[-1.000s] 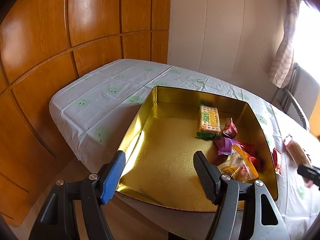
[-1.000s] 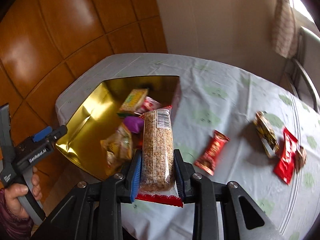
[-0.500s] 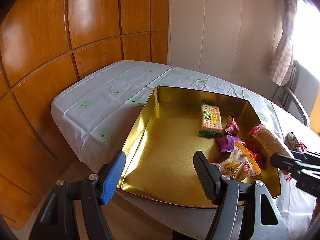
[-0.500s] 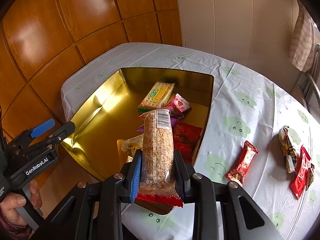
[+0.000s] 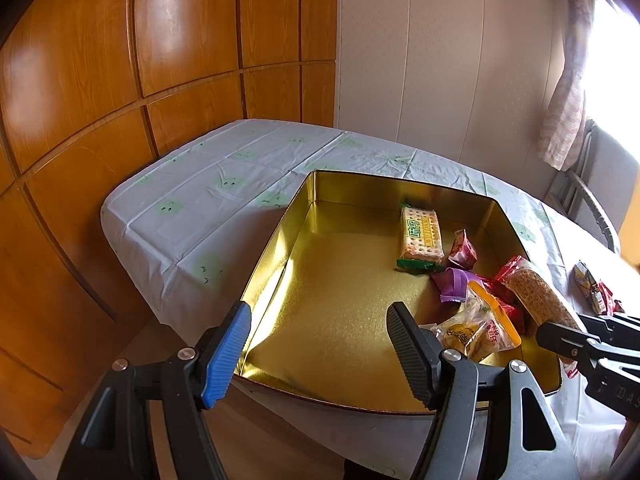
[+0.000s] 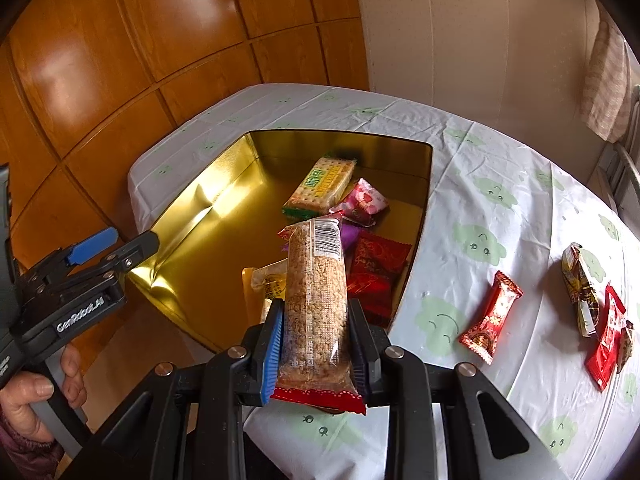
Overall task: Organize snacks
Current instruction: 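Carry the granola bar into the gold box with the right tool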
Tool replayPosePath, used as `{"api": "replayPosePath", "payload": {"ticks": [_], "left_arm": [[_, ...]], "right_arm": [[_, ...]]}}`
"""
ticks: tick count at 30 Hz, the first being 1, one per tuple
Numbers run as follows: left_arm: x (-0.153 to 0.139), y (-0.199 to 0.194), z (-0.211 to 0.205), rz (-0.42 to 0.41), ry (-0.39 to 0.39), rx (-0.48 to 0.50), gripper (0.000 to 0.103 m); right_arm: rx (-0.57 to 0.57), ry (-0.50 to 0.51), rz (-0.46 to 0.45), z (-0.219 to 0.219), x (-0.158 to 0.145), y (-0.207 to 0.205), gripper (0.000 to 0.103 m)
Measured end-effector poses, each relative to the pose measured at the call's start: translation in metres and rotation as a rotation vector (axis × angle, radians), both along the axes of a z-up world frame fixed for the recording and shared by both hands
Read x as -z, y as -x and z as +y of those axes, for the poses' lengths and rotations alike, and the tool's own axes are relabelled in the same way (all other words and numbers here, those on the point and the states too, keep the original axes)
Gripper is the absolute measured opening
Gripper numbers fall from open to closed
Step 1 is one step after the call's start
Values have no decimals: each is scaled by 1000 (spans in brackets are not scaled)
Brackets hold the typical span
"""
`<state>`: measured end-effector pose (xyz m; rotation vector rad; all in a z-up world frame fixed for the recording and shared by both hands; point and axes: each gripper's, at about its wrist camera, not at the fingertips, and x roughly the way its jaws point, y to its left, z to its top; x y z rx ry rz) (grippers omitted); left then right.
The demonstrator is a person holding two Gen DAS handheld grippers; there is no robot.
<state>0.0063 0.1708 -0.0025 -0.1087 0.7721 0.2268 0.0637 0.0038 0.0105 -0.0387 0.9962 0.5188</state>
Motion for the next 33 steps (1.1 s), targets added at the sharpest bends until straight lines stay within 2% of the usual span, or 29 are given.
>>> {"api": "replayPosePath", "payload": {"ticks": [6,11,16,22,24,26,29,33], "left_arm": [[0,1,2,-3,4,-3,71],[-2,2,10,-10,8,-23,71],[1,2,15,1,13,-31,71],[3,1,11,4,17,-16,71],[2,0,9,2,15,-11,71],[2,0,8,1,16,-9,71],[1,0,7,5,14,-4,71],[1,1,3,9,11,9,71]], "right_arm": [[-49,52,3,18,6,-8,30],[-51,121,51,26,28,-24,30],[-52,94,84,21,34,-22,32],[-29,78,48,13,28,-18,33],[-37,102,26,17,27,-17,30],[-44,121,23,19,29,-18,22],[-24,166,26,19,39,-22,21],[1,134,24,13,36,-24,21]]}}
